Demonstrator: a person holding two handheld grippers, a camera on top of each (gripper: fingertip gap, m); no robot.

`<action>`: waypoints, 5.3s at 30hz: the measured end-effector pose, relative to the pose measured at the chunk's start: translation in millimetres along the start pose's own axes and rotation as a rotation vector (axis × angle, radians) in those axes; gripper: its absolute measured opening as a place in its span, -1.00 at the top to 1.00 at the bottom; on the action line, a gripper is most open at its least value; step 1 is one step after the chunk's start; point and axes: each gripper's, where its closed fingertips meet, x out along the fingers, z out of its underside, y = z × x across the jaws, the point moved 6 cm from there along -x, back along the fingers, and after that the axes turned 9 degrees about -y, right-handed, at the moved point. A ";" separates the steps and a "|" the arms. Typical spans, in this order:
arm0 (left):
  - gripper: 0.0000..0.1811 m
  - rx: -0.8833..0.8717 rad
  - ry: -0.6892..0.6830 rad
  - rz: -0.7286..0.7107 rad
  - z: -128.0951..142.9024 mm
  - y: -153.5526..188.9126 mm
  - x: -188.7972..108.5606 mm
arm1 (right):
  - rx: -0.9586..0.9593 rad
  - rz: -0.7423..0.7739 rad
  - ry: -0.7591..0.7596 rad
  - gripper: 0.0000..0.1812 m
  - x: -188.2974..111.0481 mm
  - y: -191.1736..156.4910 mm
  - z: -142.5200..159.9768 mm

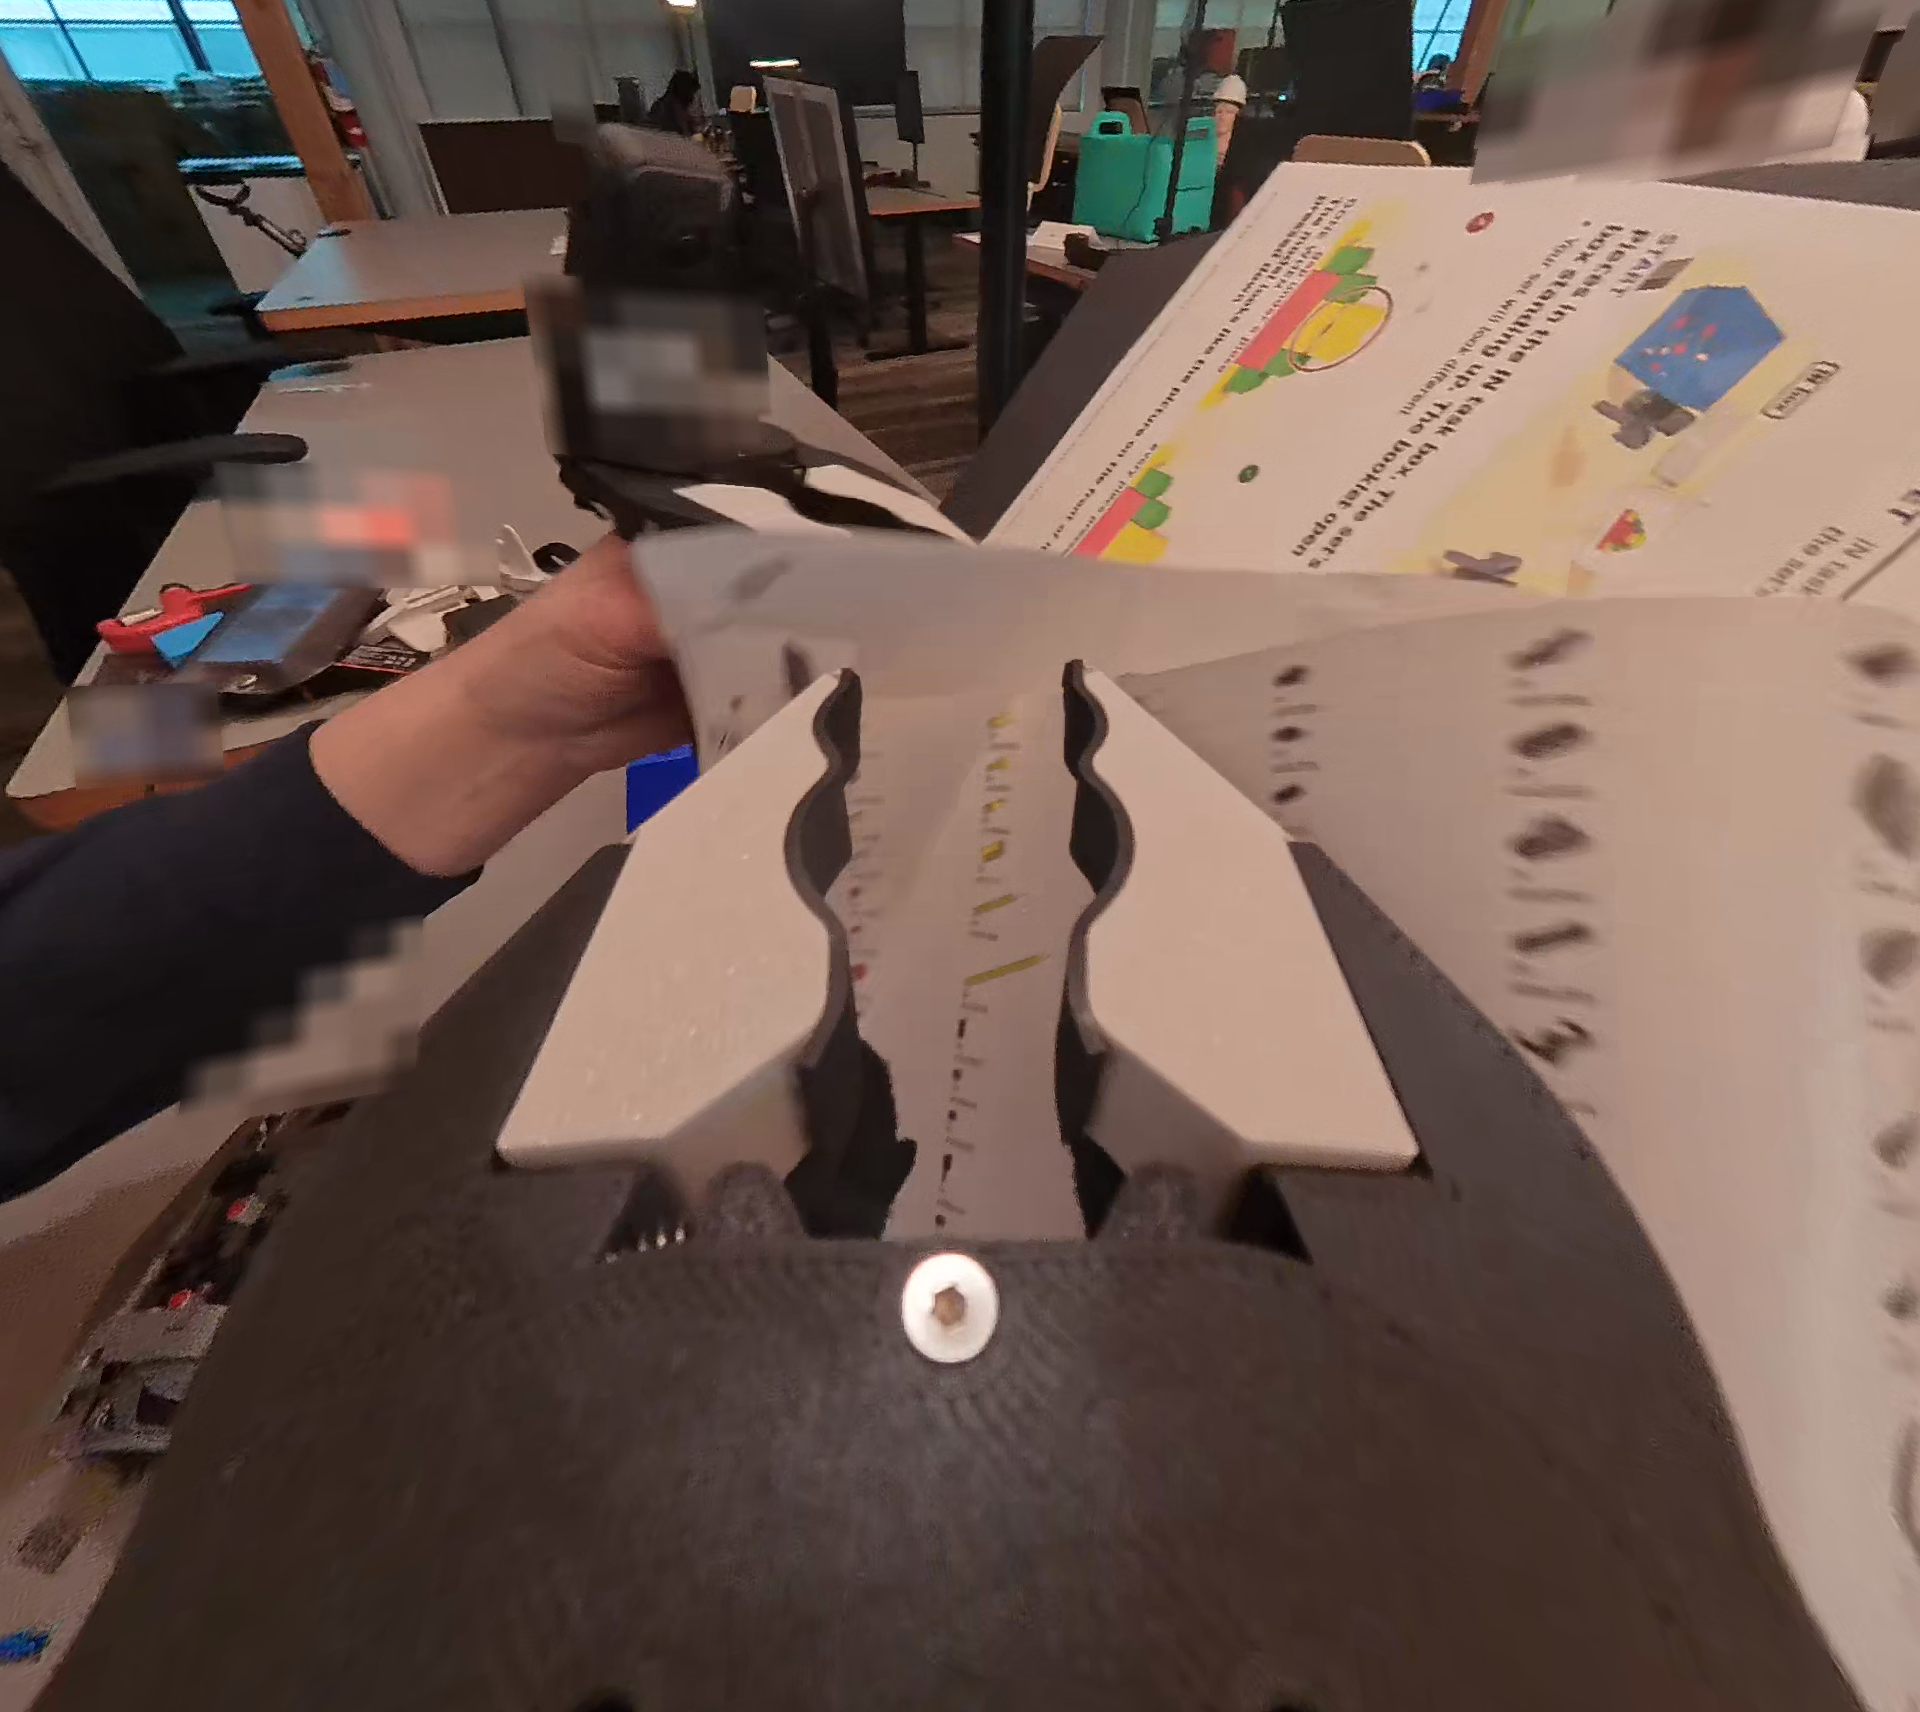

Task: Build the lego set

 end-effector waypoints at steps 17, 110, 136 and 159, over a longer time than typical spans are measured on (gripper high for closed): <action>0.11 -0.065 0.010 0.043 70.7 47.5 -41.0 | 0.024 0.106 -0.127 0.70 14.7 16.3 30.1; 1.00 0.178 -0.171 -0.161 51.7 72.8 25.7 | -0.448 0.378 -0.249 0.98 -171.5 19.9 -13.8; 1.00 0.145 -0.164 -0.133 48.1 70.3 29.2 | -1.120 0.202 -0.397 0.71 -117.7 -68.7 93.8; 1.00 0.132 -0.155 -0.145 47.4 67.5 22.6 | -0.602 0.895 -0.220 0.51 -209.3 43.2 31.1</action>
